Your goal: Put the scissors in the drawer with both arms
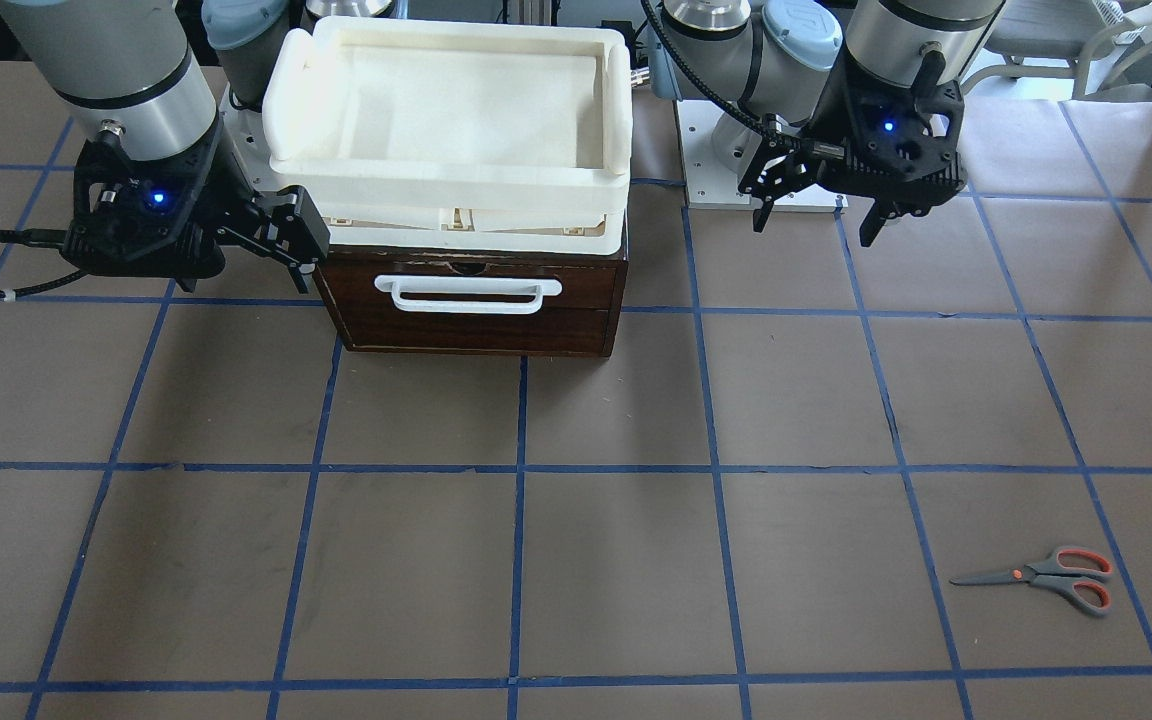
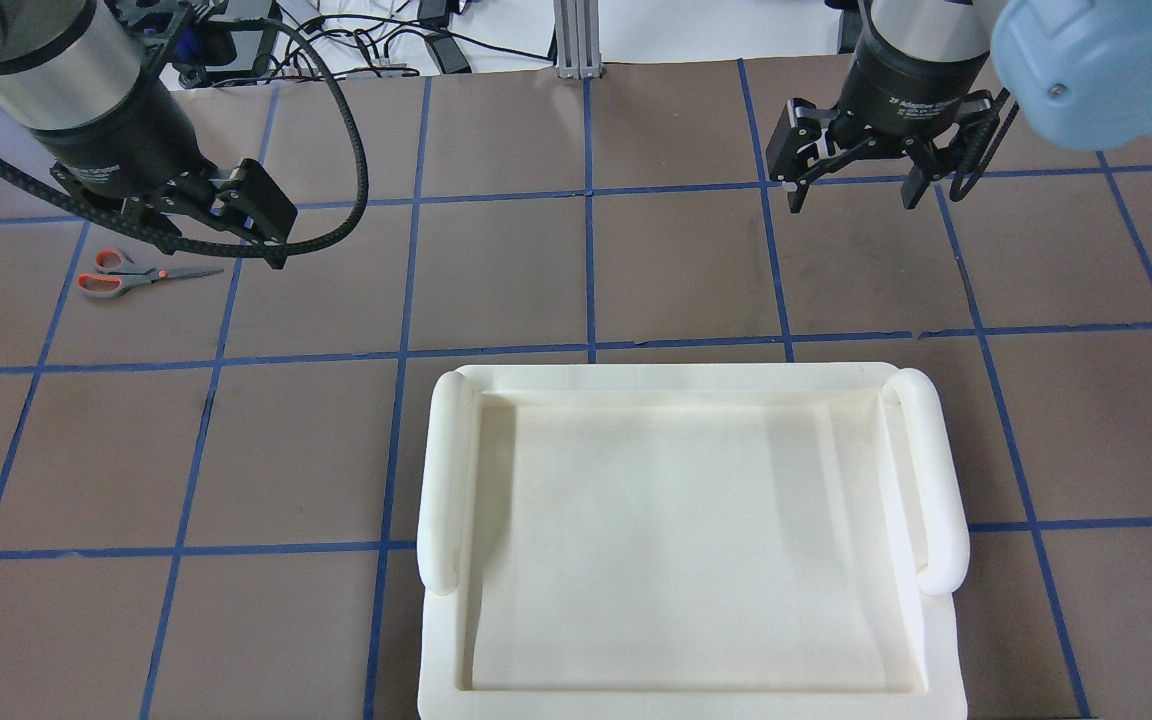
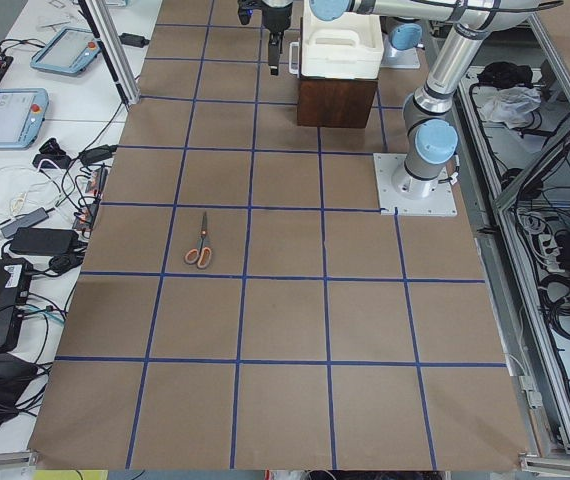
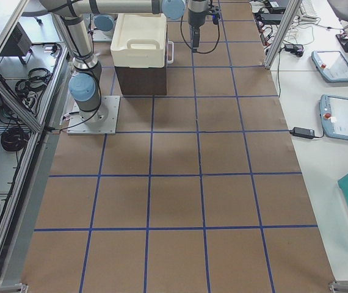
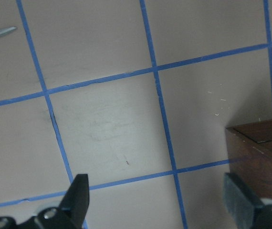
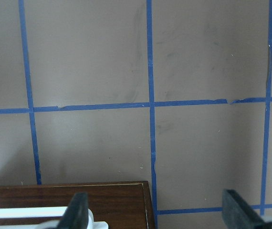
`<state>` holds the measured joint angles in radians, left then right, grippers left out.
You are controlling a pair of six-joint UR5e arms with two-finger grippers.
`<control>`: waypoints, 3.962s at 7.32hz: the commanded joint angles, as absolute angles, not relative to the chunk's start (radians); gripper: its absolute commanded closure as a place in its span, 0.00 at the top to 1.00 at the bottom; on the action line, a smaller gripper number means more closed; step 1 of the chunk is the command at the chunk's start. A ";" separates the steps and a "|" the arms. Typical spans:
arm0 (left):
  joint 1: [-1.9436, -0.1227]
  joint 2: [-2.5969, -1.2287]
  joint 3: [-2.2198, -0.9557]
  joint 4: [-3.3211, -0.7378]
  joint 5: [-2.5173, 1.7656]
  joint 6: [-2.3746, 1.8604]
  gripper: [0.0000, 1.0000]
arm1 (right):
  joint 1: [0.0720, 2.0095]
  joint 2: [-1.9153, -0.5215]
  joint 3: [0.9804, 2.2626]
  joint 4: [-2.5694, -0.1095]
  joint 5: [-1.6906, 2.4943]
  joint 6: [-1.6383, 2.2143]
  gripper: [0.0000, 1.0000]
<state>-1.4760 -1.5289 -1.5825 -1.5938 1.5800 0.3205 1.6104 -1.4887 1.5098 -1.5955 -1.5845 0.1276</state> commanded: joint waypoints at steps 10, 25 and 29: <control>-1.075 -1.997 -1.588 -0.951 1.582 2.204 1.00 | 1.853 -1.227 1.508 -1.687 -1.575 1.569 1.00; -1.054 -2.278 -1.376 -1.052 1.606 2.197 1.00 | 1.885 -1.177 1.499 -1.523 -1.505 1.859 1.00; -1.057 -2.302 -1.377 -1.051 1.591 2.244 0.98 | 1.884 -1.174 1.474 -1.458 -1.505 1.847 1.00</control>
